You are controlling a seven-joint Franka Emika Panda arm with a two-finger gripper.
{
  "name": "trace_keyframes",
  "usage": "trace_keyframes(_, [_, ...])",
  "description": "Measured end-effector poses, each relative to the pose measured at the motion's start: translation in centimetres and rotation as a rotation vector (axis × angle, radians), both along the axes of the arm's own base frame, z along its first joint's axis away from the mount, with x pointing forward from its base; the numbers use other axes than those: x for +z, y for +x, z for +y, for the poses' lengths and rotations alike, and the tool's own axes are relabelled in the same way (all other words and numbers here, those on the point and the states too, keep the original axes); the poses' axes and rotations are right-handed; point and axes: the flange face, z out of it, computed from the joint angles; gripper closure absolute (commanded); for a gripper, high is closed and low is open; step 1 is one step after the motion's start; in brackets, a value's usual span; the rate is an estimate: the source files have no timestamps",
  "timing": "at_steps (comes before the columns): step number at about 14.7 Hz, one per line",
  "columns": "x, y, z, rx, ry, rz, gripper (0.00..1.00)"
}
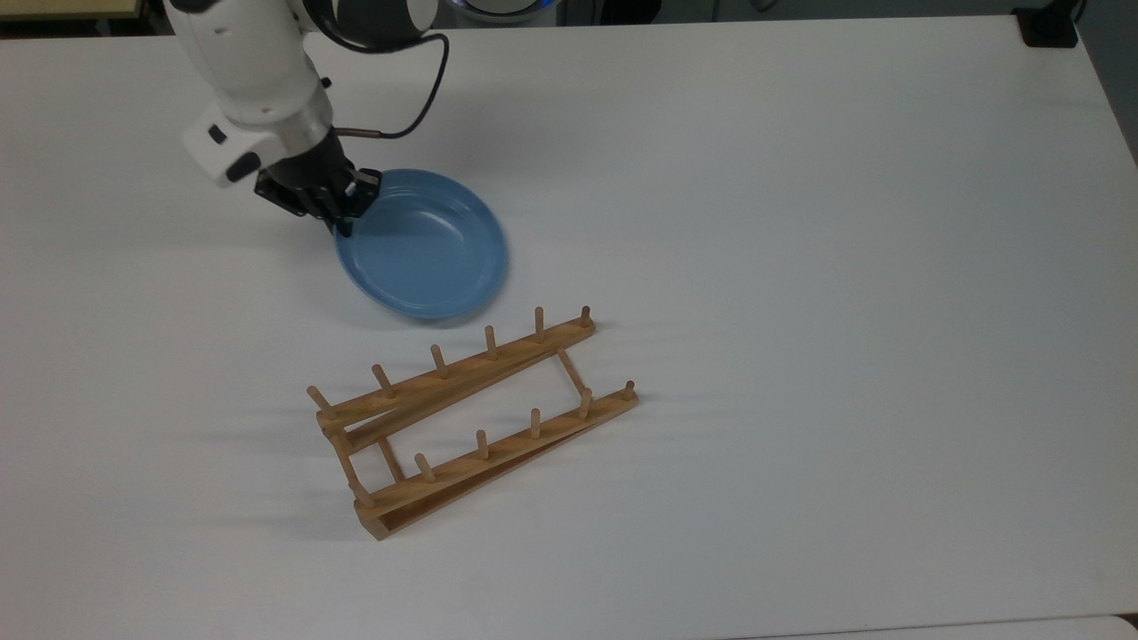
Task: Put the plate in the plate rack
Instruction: 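Lift the blue plate up by its rim, tilting it upright, then carry the upright plate over the rack and lower it between pegs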
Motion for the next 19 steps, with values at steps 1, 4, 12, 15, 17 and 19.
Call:
trace_keyframes(1, [1.1, 0.2, -0.3, -0.005, -0.005, -0.020, 1.00])
trace_keyframes(4, [4.3, 0.7, -0.9, -0.010, -0.020, -0.076, 1.00])
trace_keyframes(12, [12.6, 3.1, -1.4, -0.009, -0.061, -0.234, 1.00])
trace_keyframes(15, [17.7, 4.1, -1.2, 0.001, -0.101, -0.351, 1.00])
trace_keyframes(17, [19.7, 4.8, -0.5, 0.029, -0.168, -0.432, 1.00])
trace_keyframes(19, [20.8, 5.5, 0.9, 0.027, -0.263, -0.491, 1.00])
